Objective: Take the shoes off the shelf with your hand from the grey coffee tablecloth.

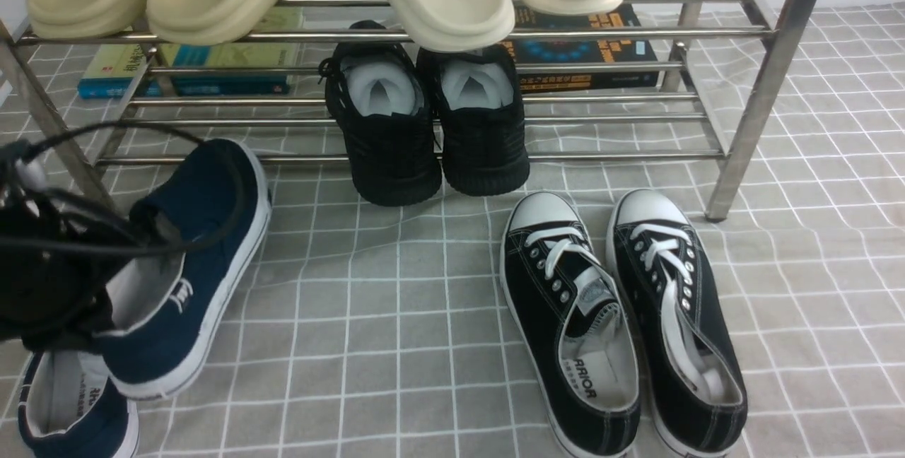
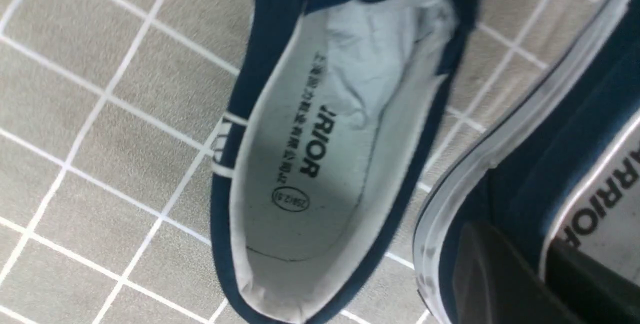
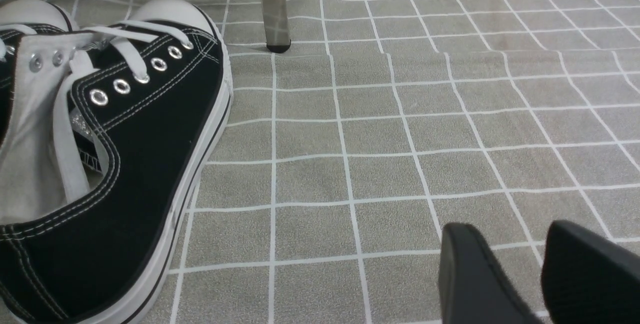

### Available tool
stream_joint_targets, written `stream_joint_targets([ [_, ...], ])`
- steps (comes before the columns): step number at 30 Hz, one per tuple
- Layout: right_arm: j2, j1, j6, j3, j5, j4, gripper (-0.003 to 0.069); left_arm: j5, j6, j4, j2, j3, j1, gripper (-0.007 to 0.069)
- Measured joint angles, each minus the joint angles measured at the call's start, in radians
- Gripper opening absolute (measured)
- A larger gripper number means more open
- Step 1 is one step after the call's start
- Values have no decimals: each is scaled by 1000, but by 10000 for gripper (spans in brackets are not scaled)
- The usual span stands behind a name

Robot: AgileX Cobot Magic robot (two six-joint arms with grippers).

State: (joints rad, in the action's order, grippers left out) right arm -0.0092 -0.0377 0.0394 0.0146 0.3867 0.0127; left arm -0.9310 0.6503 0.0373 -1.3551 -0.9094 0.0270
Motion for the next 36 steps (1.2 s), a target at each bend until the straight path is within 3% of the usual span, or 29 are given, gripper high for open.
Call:
stream_joint_targets([
  [16, 0, 0, 0, 0, 0, 0, 239, 34, 37, -47, 0, 96, 0, 57],
  [20, 0, 0, 0, 0, 0, 0, 239, 36, -11, -56, 1, 97, 0, 132],
  [23, 0, 0, 0, 0, 0, 0, 239, 36, -75, -65, 34, 94, 0, 248],
  [29, 0, 0, 0, 0, 0, 0, 239, 16, -167, -66, 186, 90, 0, 353],
  [32, 0, 0, 0, 0, 0, 0, 239, -49, -250, -66, 289, 90, 0, 338],
  [36, 0, 0, 0, 0, 0, 0, 239, -147, -382, -71, 436, 108, 0, 216],
])
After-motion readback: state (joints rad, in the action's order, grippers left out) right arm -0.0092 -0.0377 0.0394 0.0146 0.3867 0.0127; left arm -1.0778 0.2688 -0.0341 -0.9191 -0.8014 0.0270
